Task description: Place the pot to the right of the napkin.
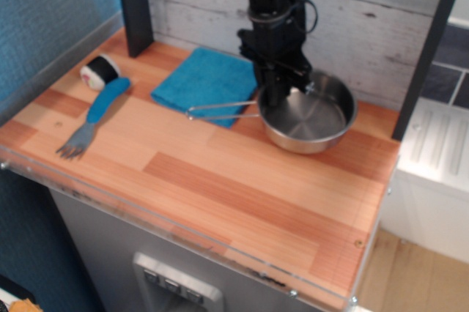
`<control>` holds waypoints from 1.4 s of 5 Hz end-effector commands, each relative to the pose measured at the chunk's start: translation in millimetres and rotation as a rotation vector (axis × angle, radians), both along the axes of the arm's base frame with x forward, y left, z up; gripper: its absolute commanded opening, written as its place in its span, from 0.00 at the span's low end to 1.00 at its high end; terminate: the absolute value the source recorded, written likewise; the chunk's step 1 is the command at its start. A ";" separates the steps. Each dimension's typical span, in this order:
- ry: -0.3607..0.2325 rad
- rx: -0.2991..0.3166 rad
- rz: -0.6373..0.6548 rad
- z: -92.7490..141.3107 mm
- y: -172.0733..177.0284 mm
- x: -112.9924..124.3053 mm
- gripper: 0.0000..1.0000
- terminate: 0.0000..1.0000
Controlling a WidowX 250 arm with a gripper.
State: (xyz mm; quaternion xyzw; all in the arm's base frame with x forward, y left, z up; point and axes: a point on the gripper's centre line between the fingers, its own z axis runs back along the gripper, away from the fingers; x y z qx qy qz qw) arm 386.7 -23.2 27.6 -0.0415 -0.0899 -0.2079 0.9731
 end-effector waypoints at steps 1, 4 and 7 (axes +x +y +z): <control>-0.020 0.001 -0.002 -0.6 2.5 8.9 0.00 0.00; 0.014 0.008 0.009 -6.5 2.9 6.3 1.00 0.00; -0.037 0.012 -0.013 14.2 -6.4 1.5 1.00 0.00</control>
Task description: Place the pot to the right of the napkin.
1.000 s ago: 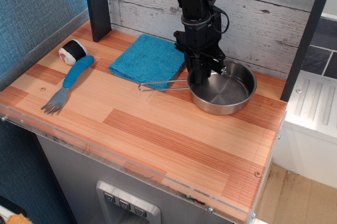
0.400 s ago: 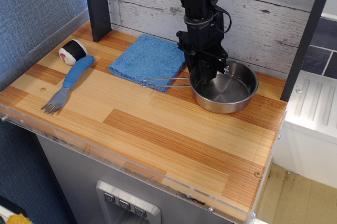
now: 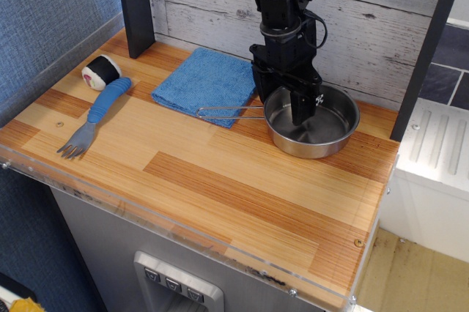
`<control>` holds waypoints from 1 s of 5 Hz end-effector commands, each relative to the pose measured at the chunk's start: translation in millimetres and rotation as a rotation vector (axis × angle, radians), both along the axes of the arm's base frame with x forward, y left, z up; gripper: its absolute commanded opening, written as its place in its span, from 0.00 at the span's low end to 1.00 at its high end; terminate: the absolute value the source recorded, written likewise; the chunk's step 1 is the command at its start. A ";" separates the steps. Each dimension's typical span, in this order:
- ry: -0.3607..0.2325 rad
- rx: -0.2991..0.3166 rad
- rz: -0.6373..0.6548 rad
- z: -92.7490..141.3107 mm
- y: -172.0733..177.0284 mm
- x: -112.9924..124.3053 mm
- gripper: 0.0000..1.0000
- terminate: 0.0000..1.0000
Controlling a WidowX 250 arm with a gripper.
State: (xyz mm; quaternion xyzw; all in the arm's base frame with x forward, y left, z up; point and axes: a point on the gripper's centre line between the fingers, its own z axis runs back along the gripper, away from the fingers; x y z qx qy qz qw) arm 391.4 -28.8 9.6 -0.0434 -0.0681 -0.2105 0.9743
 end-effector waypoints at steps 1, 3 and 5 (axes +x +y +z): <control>-0.103 0.012 0.001 47.1 -1.8 -5.6 1.00 0.00; -0.168 0.009 0.017 80.2 -1.5 -19.5 1.00 0.00; -0.245 0.013 0.051 119.9 4.1 -35.0 1.00 0.00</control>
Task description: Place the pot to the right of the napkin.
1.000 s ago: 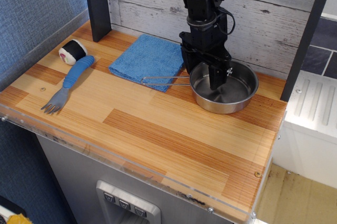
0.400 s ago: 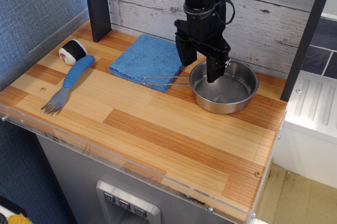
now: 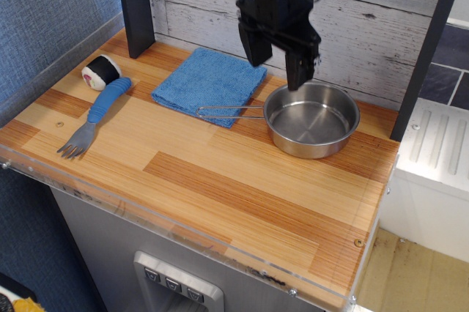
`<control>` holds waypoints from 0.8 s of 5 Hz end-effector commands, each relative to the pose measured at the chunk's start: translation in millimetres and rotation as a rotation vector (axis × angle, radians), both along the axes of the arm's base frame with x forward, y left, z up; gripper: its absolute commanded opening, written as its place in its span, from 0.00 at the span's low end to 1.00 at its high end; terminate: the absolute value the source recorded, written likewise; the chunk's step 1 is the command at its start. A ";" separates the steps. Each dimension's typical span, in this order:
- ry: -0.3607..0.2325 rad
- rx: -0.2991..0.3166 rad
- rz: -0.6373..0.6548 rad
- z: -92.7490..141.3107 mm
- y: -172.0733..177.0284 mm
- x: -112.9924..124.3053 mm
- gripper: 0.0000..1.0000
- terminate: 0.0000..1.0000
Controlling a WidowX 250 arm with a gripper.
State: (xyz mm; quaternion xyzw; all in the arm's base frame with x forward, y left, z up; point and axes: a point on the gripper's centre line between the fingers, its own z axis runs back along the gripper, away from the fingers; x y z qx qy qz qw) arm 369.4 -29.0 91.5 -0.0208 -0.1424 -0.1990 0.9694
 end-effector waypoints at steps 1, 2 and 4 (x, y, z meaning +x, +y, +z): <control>-0.091 0.002 0.021 38.0 4.2 -13.1 1.00 0.00; -0.091 0.002 0.021 38.0 4.2 -13.1 1.00 0.00; -0.091 0.002 0.021 38.0 4.2 -13.1 1.00 1.00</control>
